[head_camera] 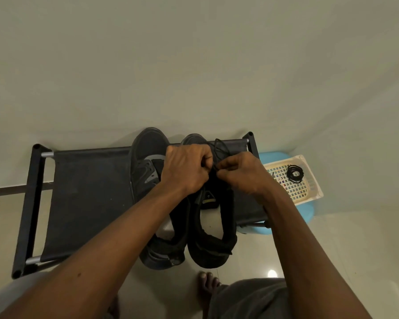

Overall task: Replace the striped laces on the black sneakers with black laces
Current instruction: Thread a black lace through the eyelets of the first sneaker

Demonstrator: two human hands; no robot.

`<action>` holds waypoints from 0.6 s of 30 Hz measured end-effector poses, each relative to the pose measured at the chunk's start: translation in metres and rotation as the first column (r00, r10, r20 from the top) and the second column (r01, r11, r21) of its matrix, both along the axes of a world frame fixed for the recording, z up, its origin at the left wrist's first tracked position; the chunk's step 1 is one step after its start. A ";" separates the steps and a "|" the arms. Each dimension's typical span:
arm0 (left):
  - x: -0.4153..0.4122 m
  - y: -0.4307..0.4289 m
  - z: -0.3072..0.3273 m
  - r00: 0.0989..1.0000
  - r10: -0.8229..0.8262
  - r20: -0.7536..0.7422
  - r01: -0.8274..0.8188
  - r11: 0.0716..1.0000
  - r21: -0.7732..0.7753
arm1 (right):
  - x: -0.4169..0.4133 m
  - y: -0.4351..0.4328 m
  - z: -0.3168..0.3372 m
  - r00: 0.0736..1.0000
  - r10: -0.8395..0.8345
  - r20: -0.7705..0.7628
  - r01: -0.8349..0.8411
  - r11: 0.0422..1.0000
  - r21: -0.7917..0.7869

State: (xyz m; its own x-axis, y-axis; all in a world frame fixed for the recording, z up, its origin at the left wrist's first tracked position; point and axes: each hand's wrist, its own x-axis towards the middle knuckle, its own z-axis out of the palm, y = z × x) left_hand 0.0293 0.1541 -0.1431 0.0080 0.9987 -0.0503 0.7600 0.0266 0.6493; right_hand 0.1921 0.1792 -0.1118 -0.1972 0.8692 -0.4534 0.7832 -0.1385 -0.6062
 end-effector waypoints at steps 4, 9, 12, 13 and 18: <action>0.000 0.002 -0.001 1.000 0.022 -0.004 -0.022 0.999 -0.029 | -0.002 -0.001 -0.002 1.000 -0.011 -0.014 0.011 1.000 -0.006; -0.001 0.000 -0.005 0.997 0.064 0.046 -0.064 0.998 -0.003 | -0.005 -0.001 -0.003 1.000 -0.013 0.007 0.013 1.000 0.021; 0.002 0.000 -0.005 0.999 0.041 0.022 -0.042 0.998 0.046 | -0.003 -0.001 -0.003 1.000 -0.011 0.015 0.010 0.998 0.061; 0.001 0.000 -0.004 0.999 0.027 0.018 -0.028 0.999 0.045 | -0.004 -0.001 -0.004 1.000 -0.008 0.017 0.007 0.998 0.070; -0.007 0.003 0.000 0.999 -0.022 0.033 0.024 0.999 -0.040 | -0.005 0.001 -0.008 0.999 -0.025 0.022 0.023 0.996 0.081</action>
State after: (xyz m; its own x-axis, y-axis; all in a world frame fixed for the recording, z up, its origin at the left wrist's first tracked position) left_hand 0.0223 0.1571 -0.1426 0.0333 0.9954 -0.0895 0.7390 0.0358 0.6728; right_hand 0.1876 0.1799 -0.1195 -0.1659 0.9074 -0.3862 0.7940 -0.1093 -0.5981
